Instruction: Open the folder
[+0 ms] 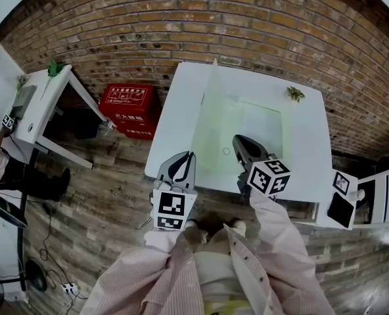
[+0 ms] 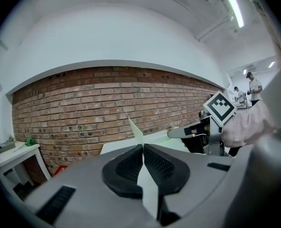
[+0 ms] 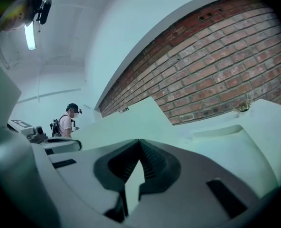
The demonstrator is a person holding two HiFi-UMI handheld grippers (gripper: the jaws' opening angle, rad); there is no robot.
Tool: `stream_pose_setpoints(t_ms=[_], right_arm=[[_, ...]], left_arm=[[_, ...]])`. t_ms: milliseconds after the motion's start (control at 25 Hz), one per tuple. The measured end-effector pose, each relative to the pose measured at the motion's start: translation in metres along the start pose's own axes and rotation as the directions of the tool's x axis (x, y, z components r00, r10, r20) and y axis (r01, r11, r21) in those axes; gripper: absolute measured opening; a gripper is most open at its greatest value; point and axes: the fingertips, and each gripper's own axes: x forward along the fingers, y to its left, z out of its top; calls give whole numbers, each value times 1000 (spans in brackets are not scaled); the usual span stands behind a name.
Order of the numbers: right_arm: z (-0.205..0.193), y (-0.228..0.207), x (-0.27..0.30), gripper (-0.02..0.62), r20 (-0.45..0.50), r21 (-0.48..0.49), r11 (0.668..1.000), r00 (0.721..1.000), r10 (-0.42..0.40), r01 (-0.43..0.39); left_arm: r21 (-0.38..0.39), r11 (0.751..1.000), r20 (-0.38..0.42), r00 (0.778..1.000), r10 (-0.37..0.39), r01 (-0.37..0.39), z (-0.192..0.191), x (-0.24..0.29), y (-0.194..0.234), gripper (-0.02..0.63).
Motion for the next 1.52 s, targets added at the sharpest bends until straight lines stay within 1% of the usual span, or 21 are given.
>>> stream_pose_setpoints(t_ms=[200, 360, 480, 600, 760, 880, 1040, 1360, 1520], right_arm=[[-6, 17, 8, 5, 13, 6, 1000, 1000, -12, 12], [-14, 27, 10, 3, 16, 2, 1000, 1000, -14, 14], [-16, 33, 12, 5, 19, -7, 1000, 1000, -11, 11], [-21, 39, 15, 5, 1, -12, 1000, 1000, 5, -5], [-31, 43, 22, 5, -35, -3, 999, 999, 41, -41], [-38, 45, 30, 5, -59, 4, 998, 996, 62, -62], [-45, 53, 43, 5, -78, 13, 995, 992, 98, -97], [-66, 70, 60, 3, -101, 53, 988, 984, 147, -142], [-70, 75, 62, 5, -102, 73, 986, 983, 154, -147]], left_arm=[[-55, 998, -18, 1000, -3, 2, -13, -3, 19, 6], [-75, 997, -45, 999, 24, -28, -25, -2, 31, 11], [-109, 992, -61, 997, 50, -57, -31, -2, 40, 12], [-152, 984, -76, 993, 85, -96, -39, -1, 50, 15], [-227, 961, -112, 984, 137, -159, -54, -1, 63, 17], [-254, 947, -139, 977, 164, -196, -64, 1, 69, 20], [-298, 921, -169, 964, 206, -249, -77, 4, 81, 23], [-339, 880, -232, 936, 266, -334, -106, 4, 97, 37], [-355, 852, -268, 915, 301, -384, -122, 4, 105, 58]])
